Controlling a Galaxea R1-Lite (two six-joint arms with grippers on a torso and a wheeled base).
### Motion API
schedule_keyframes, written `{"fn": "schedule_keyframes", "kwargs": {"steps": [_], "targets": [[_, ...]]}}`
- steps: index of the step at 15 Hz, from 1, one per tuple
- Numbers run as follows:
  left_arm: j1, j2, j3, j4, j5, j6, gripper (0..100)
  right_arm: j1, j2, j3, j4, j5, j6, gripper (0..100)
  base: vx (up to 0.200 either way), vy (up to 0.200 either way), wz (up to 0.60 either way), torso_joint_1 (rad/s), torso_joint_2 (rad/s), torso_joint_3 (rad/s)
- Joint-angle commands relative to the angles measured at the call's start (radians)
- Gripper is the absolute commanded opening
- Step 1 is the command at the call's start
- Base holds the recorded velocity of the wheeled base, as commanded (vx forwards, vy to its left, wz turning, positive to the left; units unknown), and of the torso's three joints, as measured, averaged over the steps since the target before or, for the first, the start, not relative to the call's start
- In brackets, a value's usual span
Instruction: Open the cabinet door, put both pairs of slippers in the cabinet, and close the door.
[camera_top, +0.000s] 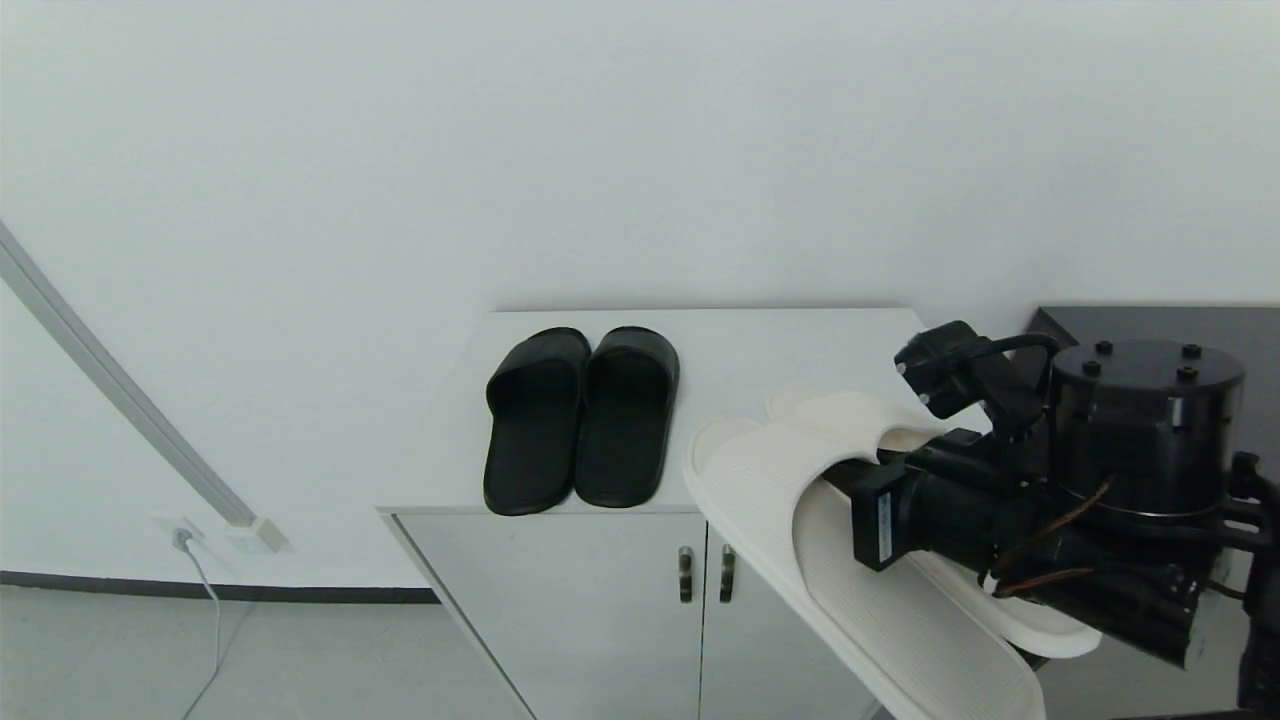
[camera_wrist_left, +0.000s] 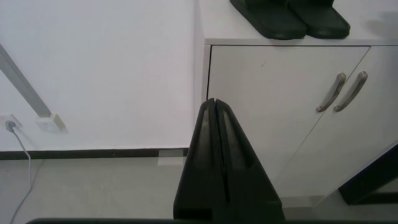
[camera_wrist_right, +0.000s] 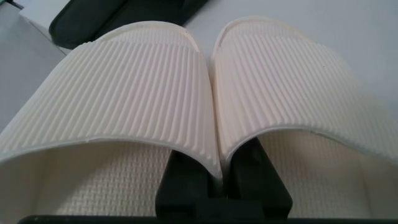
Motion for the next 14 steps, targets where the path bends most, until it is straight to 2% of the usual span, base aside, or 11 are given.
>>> {"fn": "schedule_keyframes", "kwargs": {"steps": [1, 9, 14], "targets": [[0.0, 0.001, -0.001, 0.0, 0.0, 0.0, 0, 0.008, -0.052, 0.038, -0.002, 0.002, 0.001, 0, 0.0, 0.0, 0.0, 0.0, 0.0, 0.0], [0.0, 0.001, -0.001, 0.0, 0.0, 0.0, 0, 0.021, -0.03, 0.048, -0.002, 0.004, 0.0, 0, 0.0, 0.0, 0.0, 0.0, 0.0, 0.0], [0.0, 0.001, -0.001, 0.0, 0.0, 0.0, 0, 0.021, -0.033, 0.052, 0.001, 0.004, -0.005, 0, -0.2, 0.0, 0.0, 0.002, 0.0, 0.001]]}}
